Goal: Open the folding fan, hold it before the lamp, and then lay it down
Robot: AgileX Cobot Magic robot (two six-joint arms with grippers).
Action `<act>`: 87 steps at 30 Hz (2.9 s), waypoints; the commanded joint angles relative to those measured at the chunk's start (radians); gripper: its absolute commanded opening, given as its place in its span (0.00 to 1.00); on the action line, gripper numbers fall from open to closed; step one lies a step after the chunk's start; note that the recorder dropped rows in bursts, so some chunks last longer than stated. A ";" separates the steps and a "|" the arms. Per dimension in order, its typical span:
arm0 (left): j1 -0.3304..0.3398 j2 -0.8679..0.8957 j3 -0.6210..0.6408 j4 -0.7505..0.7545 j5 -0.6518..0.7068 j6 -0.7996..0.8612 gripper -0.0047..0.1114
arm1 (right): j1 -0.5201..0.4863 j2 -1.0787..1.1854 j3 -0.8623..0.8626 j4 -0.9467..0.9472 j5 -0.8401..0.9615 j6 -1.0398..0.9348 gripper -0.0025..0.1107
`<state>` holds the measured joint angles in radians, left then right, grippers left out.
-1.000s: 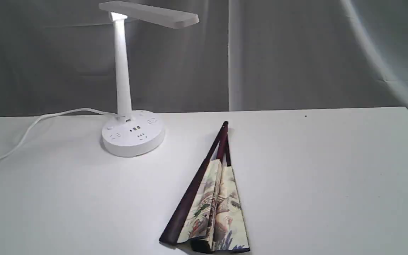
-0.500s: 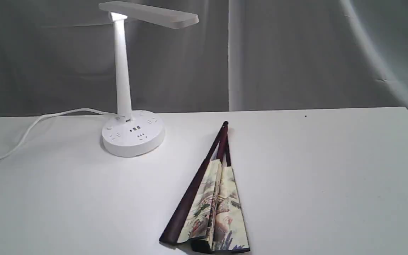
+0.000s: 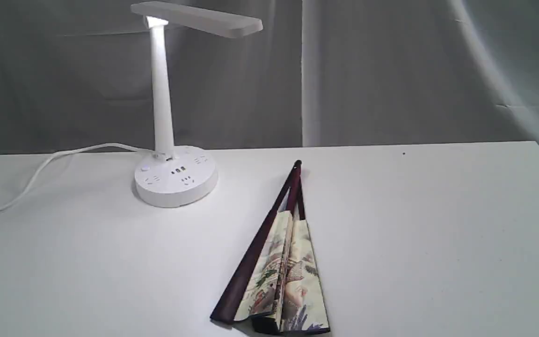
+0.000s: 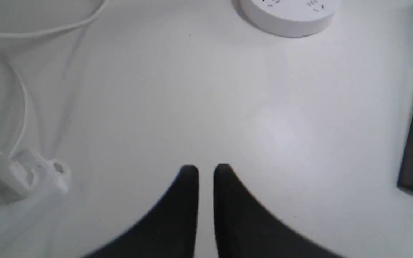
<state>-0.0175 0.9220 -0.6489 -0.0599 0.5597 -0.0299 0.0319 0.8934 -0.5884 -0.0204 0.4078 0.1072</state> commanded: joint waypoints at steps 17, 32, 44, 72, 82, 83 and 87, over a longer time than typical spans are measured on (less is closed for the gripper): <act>-0.153 0.407 -0.086 -0.381 -0.128 0.346 0.10 | 0.005 0.190 -0.007 0.003 -0.029 -0.006 0.02; -0.371 0.697 -0.353 -0.272 -0.041 0.206 0.04 | 0.005 0.195 -0.007 0.003 0.022 -0.043 0.02; -0.527 0.878 -0.566 -0.215 -0.004 0.185 0.07 | 0.005 0.195 -0.007 0.003 0.026 -0.050 0.02; -0.645 1.108 -0.719 -0.222 -0.041 0.158 0.33 | 0.005 0.195 -0.007 0.008 0.023 -0.048 0.02; -0.645 1.130 -0.719 -0.133 -0.071 0.099 0.37 | 0.005 0.195 -0.007 0.014 0.023 -0.048 0.02; -0.645 1.136 -0.725 -0.133 -0.063 0.086 0.40 | 0.005 0.195 -0.007 0.014 0.023 -0.048 0.02; -0.645 1.181 -0.783 -0.133 -0.034 0.051 0.47 | 0.005 0.195 -0.007 0.014 0.023 -0.048 0.02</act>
<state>-0.6570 2.0963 -1.4115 -0.1960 0.5228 0.0474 0.0319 1.0871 -0.5884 -0.0122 0.4357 0.0674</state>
